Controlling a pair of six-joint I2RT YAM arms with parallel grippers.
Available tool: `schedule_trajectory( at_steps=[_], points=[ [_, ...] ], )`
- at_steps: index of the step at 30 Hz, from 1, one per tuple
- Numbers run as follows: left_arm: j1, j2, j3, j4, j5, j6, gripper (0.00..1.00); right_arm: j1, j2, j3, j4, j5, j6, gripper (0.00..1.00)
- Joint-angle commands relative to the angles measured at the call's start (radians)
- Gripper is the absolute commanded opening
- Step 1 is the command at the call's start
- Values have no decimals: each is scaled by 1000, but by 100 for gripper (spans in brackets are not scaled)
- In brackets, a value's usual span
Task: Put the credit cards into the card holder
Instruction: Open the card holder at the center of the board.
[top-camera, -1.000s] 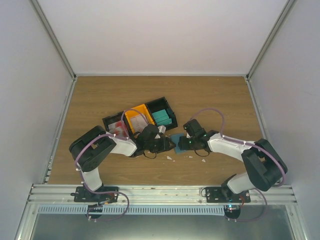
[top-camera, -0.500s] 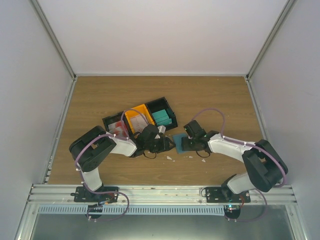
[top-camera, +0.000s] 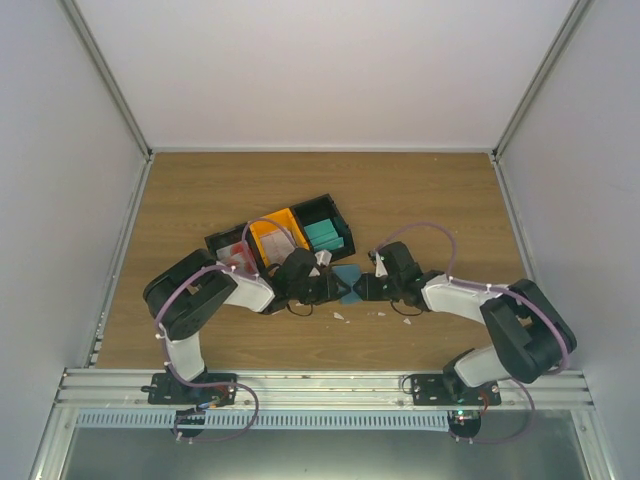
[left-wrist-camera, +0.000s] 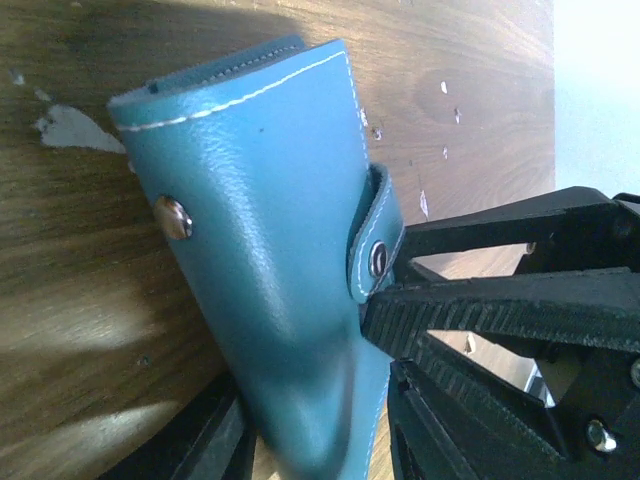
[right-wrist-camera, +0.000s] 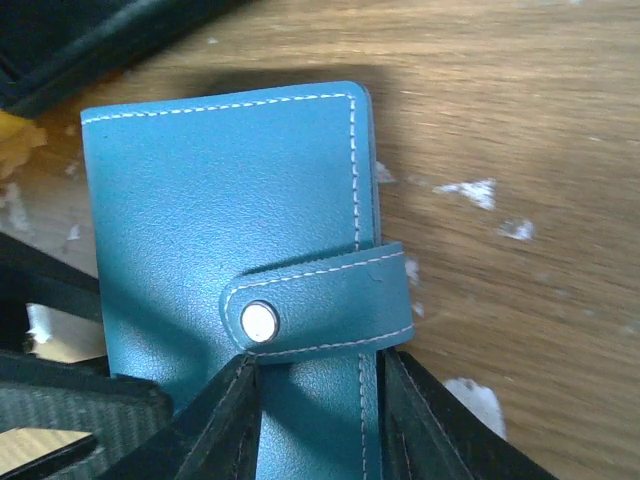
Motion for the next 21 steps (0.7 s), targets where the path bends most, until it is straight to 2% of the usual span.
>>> schedule_trajectory(
  at_steps=[1, 6, 11, 14, 18, 21],
  points=[
    [1, 45, -25, 24, 4, 6, 37, -3, 81, -75, -40, -177, -25, 35],
    [3, 15, -44, 59, 3, 33, 30, -6, 74, -76, -24, -201, -23, 35],
    [4, -38, -51, 59, 2, 69, 11, -6, 32, -51, -81, -104, -12, 37],
    [4, -76, -50, 44, 7, 103, 1, -3, -15, -14, -143, -17, 4, 43],
    [4, -122, -34, -14, 14, 150, 0, 12, -103, 48, -219, 64, 29, 53],
    [4, -164, -19, -62, 12, 189, 0, 22, -175, 85, -239, 69, 57, 60]
  ],
)
